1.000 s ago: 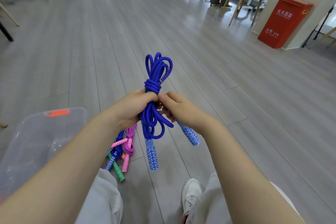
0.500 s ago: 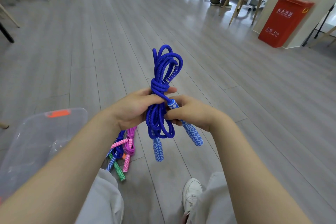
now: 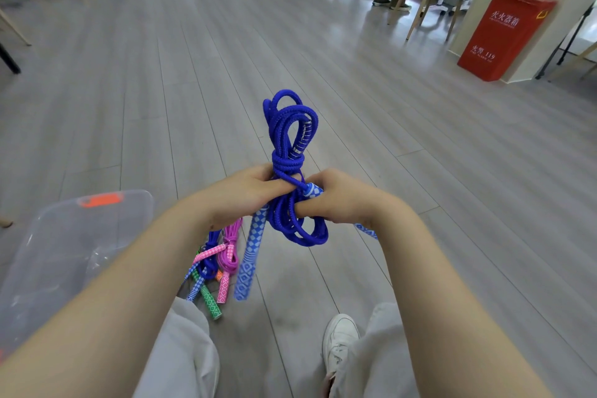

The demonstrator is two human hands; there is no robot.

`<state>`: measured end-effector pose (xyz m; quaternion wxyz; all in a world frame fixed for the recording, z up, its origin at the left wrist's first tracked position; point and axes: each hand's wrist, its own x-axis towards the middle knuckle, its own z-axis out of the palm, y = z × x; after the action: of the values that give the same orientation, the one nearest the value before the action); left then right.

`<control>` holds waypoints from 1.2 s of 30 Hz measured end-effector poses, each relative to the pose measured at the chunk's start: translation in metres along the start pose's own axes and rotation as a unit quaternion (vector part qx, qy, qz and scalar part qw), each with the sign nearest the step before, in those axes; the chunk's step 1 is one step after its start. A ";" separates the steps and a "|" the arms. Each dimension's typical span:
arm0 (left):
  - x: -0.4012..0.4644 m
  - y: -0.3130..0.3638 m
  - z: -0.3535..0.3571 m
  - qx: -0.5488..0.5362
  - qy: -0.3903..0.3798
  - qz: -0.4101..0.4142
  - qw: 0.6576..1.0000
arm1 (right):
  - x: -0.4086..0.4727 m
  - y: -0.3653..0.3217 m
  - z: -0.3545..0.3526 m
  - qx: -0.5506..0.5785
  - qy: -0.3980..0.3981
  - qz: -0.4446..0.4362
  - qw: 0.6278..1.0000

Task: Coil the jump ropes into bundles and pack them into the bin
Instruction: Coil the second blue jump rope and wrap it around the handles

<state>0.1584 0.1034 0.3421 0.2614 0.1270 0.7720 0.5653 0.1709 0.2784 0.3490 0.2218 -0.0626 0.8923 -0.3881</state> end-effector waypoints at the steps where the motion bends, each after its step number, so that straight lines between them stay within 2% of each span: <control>1: 0.001 0.000 0.001 0.007 0.011 -0.006 1.000 | 0.001 0.000 0.001 0.000 0.004 0.011 1.000; 3: 0.004 -0.001 -0.001 0.013 0.023 -0.027 0.999 | 0.001 -0.001 0.001 0.002 0.002 0.025 1.000; 8: 0.003 -0.005 -0.001 0.010 -0.045 -0.035 0.998 | 0.001 0.001 0.000 0.003 -0.006 0.049 0.999; 16: 0.009 -0.010 0.002 0.056 0.025 0.008 0.998 | 0.003 0.005 -0.002 0.044 0.018 0.045 0.998; 20: 0.012 -0.013 0.002 0.078 0.027 0.012 0.997 | 0.002 0.001 0.000 0.021 0.047 0.053 0.997; 24: 0.012 -0.013 -0.002 0.000 -0.007 -0.001 1.000 | 0.003 0.002 0.000 0.011 0.068 0.064 0.996; 29: 0.016 -0.009 0.007 -0.192 0.022 -0.001 0.981 | 0.003 0.002 -0.001 0.038 0.107 0.038 0.993; 33: 0.020 -0.006 0.013 -0.237 0.060 0.024 0.969 | 0.004 0.001 -0.001 0.078 0.128 0.023 0.988; 36: 0.019 -0.007 0.011 -0.219 0.056 0.056 0.973 | 0.003 0.000 -0.002 0.096 0.133 0.014 0.986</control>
<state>0.1494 0.1194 0.3277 0.2072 0.0782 0.6348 0.7403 0.1676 0.2789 0.3487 0.1116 0.0234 0.8734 -0.4734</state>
